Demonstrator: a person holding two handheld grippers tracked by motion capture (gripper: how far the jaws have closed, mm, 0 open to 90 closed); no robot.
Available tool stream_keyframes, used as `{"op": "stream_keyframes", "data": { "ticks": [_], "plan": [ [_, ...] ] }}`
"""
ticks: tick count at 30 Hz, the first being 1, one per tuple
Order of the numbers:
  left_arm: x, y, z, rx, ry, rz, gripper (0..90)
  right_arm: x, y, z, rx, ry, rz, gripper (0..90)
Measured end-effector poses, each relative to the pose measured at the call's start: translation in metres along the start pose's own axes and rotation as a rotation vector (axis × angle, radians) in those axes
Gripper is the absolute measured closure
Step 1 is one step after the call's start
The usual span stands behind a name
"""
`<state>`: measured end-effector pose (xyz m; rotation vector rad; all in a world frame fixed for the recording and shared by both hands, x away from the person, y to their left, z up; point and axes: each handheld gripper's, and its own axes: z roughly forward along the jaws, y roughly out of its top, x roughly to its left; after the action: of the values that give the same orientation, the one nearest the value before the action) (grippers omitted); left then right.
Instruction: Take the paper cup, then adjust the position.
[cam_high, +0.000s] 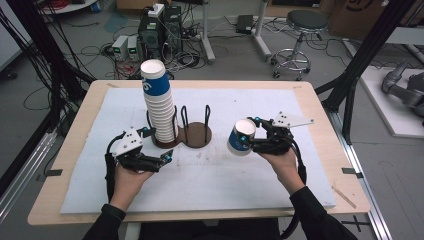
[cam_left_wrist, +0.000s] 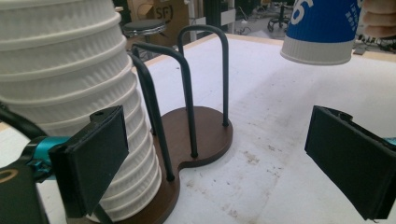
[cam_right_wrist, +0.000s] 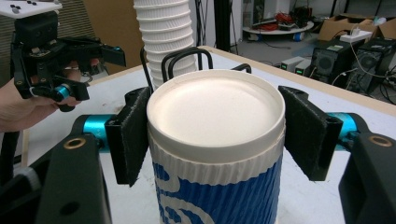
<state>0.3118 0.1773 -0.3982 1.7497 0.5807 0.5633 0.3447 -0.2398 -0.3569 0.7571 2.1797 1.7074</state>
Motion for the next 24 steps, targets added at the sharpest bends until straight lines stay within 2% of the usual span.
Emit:
{"op": "stream_keyframes", "data": {
  "ticks": [3,7,13,16,21,24],
  "plan": [
    [-0.003,0.002,0.003,0.001,-0.01,0.017,6.0,0.001,0.001,0.0,-0.007,0.004,-0.005,30.5],
    [-0.006,0.003,0.009,0.005,-0.034,0.018,6.0,0.002,0.001,-0.001,-0.008,0.009,-0.008,30.5],
    [-0.015,0.007,0.018,0.008,-0.111,0.011,6.0,0.004,0.002,-0.003,-0.023,0.032,-0.003,30.5],
    [-0.019,0.009,0.024,0.007,-0.153,-0.017,6.0,0.004,0.002,-0.003,-0.028,0.04,0.0,30.5],
    [-0.028,0.014,0.035,0.007,-0.203,-0.027,6.0,0.006,0.002,-0.003,-0.036,0.068,-0.008,30.5],
    [-0.033,0.016,0.041,-0.024,-0.269,-0.09,6.0,0.009,0.002,-0.002,-0.032,0.09,-0.013,30.5]
  ]
}}
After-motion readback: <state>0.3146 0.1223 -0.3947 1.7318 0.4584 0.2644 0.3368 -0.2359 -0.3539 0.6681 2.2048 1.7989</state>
